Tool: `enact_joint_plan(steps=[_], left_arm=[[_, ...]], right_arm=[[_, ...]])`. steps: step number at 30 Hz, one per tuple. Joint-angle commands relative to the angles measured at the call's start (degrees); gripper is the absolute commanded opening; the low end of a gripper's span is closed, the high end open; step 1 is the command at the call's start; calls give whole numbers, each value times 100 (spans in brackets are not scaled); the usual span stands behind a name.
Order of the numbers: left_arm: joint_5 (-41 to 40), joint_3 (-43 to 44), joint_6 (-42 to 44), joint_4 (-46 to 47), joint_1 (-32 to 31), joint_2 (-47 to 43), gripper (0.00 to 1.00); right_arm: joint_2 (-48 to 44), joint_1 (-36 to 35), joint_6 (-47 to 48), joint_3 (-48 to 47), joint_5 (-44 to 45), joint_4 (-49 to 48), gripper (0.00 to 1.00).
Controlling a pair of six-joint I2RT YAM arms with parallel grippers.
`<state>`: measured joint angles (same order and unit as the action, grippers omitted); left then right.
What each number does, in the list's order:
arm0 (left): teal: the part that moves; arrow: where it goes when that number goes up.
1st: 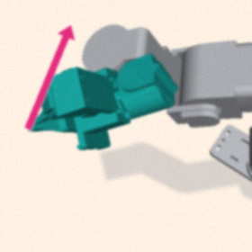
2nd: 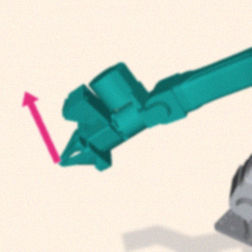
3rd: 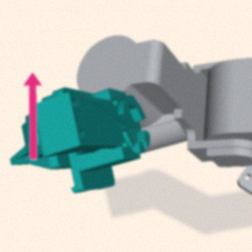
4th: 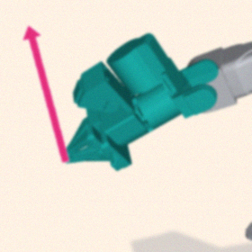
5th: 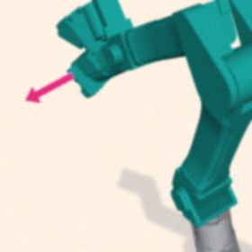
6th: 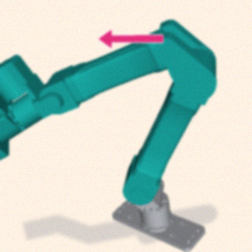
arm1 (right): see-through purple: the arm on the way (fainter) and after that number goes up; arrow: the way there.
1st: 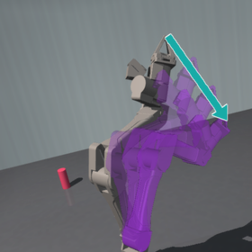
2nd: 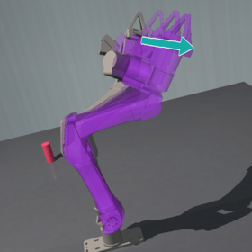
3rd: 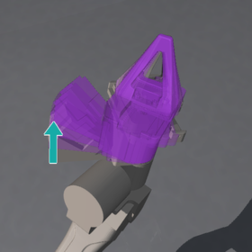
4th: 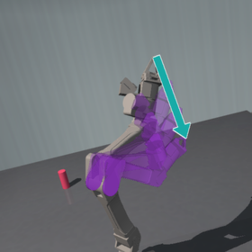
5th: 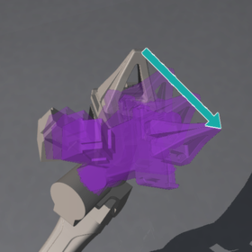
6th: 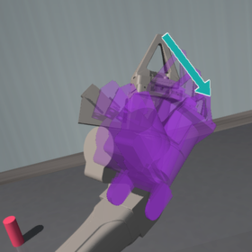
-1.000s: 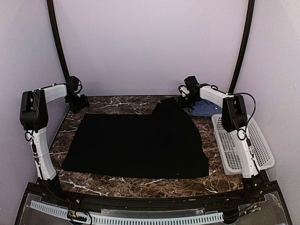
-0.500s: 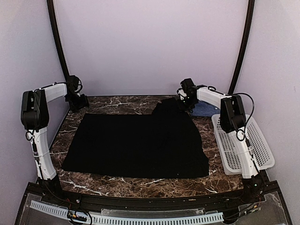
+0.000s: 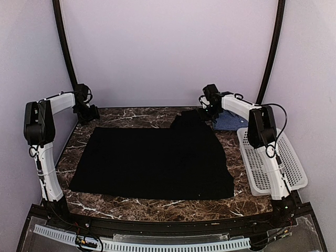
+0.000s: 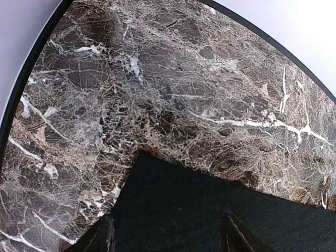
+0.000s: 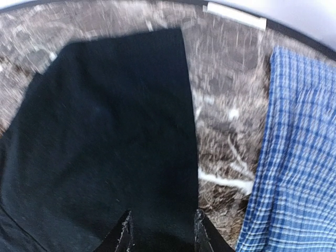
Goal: Fold and stack the mixed laundry pile
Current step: Pick up the 1/3-folded T-shirt from the center of the board.
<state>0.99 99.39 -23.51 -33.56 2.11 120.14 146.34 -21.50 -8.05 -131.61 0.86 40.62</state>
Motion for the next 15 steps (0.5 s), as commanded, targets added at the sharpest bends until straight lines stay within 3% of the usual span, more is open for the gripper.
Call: enact_joint_plan(steps=[1, 15], left_arm=[[-32, 133, 56, -185, 35, -20, 68], [-38, 168, 66, -180, 35, -17, 68]], right_arm=[[-98, 3, -7, -358, -8, 114, 35], [275, -4, 78, -153, 273, 345, 31]])
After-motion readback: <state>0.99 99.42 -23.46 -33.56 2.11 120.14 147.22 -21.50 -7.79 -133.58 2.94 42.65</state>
